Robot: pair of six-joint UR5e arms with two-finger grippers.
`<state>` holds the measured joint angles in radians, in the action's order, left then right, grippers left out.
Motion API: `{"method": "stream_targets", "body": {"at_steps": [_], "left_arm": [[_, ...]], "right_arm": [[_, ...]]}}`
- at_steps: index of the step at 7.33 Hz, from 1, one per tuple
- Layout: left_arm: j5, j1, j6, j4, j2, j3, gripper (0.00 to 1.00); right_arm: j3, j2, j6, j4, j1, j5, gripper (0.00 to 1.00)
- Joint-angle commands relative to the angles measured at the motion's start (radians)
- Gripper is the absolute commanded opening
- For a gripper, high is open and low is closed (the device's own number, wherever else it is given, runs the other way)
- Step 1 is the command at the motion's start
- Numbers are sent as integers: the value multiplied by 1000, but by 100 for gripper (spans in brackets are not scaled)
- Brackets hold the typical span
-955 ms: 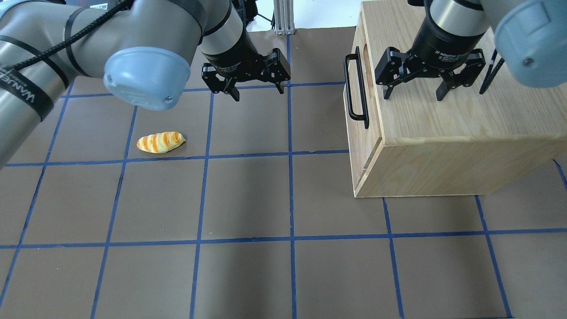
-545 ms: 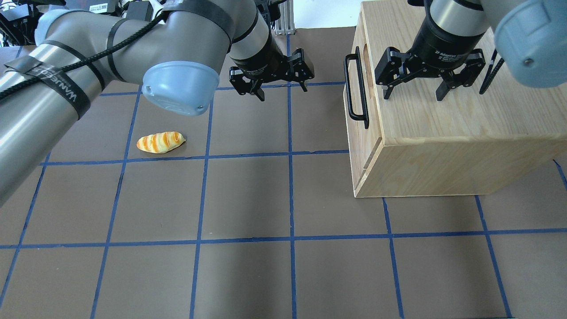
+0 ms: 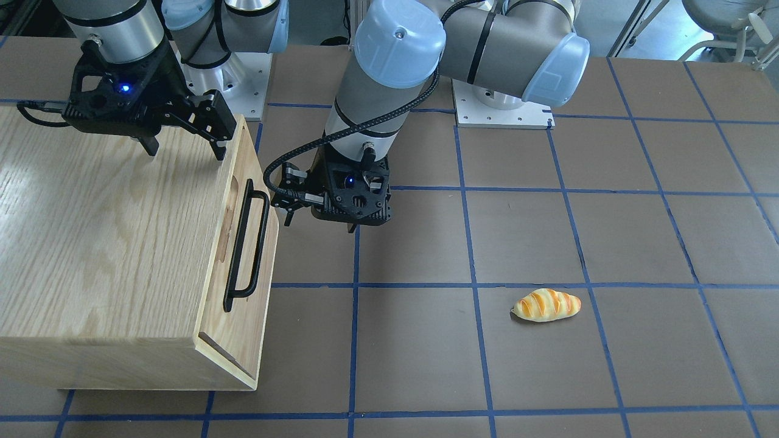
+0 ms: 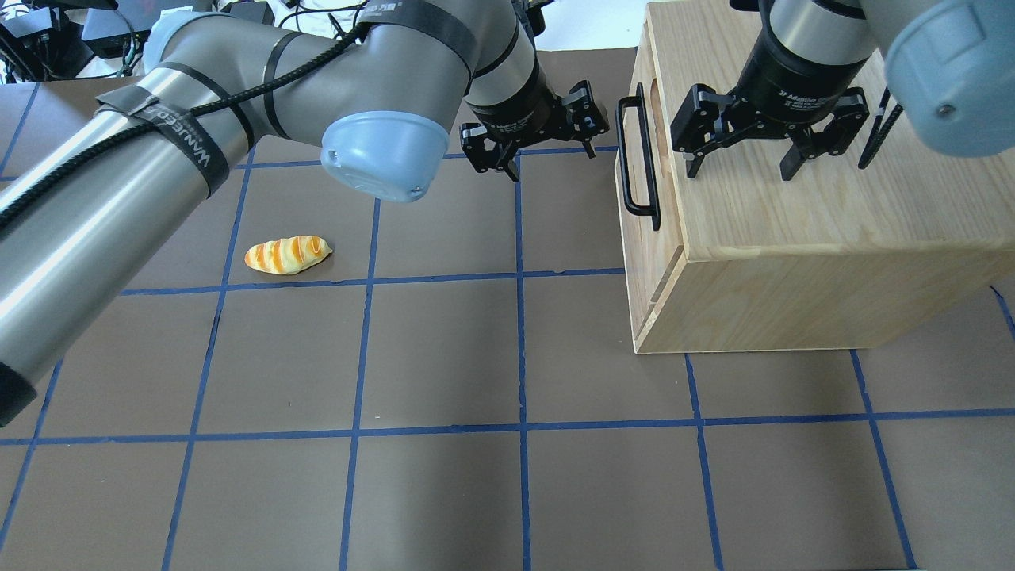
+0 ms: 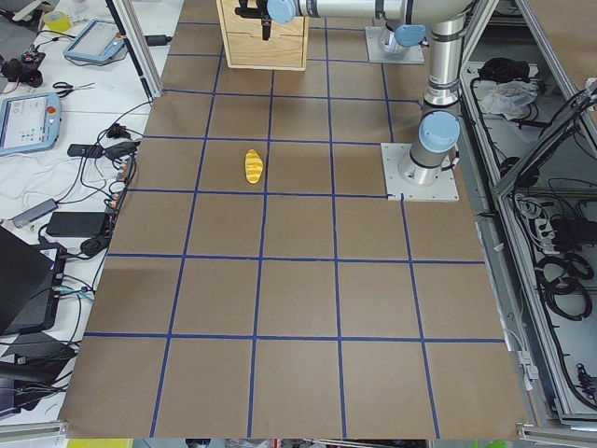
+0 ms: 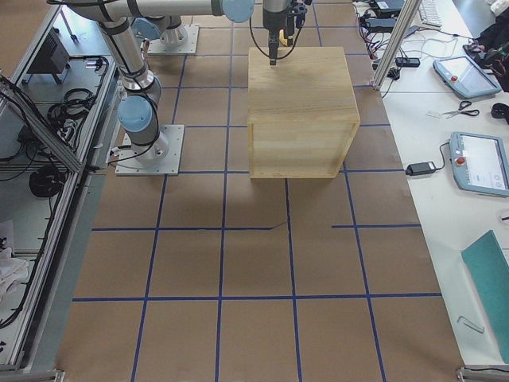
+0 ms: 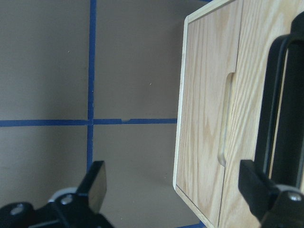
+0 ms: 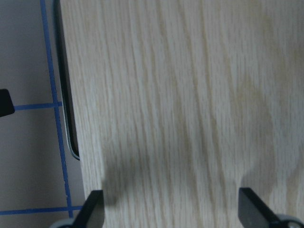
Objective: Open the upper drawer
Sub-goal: 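Move the left gripper across toward the black drawer handle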
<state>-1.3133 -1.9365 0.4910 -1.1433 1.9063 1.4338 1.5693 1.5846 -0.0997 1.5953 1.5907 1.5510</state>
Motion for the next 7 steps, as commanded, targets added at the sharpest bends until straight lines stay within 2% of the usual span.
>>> {"method": "stream_targets", "body": {"at_steps": [1,7], "left_arm": [[0,-25,41,0,29,-30,100],[-1,-56,67,50,83,-53,100]], "right_arm": [[0,0,0,0,0,0,100],[0,0,0,0,0,0,100]]}}
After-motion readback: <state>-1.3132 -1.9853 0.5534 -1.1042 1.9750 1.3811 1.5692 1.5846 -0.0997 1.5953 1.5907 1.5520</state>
